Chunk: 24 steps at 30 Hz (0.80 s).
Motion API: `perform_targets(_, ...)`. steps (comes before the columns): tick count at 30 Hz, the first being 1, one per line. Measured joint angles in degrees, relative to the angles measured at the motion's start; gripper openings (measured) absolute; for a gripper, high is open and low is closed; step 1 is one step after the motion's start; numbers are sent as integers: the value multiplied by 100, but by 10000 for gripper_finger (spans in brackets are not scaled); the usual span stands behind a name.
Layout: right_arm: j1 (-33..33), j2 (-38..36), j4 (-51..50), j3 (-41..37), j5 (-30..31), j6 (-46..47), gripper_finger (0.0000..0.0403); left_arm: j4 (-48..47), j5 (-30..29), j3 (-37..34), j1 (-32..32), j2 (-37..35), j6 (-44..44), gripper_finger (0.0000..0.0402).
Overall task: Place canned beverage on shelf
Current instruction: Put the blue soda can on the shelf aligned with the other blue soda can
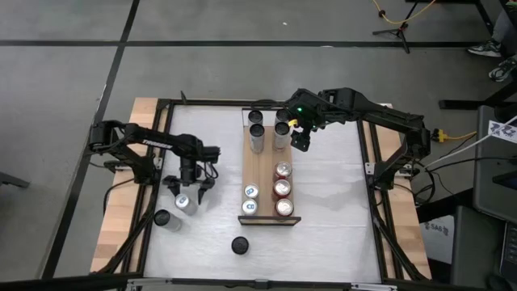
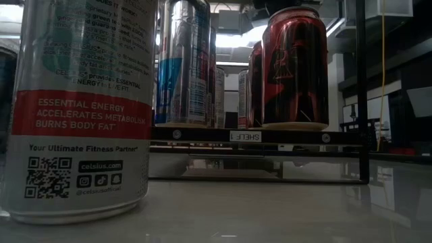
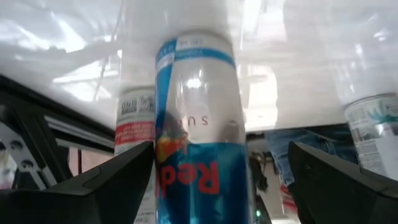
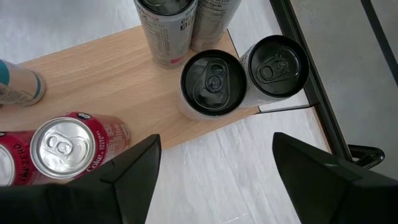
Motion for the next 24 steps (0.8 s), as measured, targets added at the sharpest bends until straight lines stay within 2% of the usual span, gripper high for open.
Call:
perform_targets(13, 0, 0, 0, 2, 0, 0, 298, -115, -1391, 539, 418, 0, 40, 361)
perform_targets(18, 0, 0, 0, 1, 0, 0, 298, -366, -2219, 1151, 720, 0, 764, 361)
perform_targets(24, -2, 0, -2, 2, 0, 0, 298, -1201, -3171, 2263, 852, -2, 2053, 361)
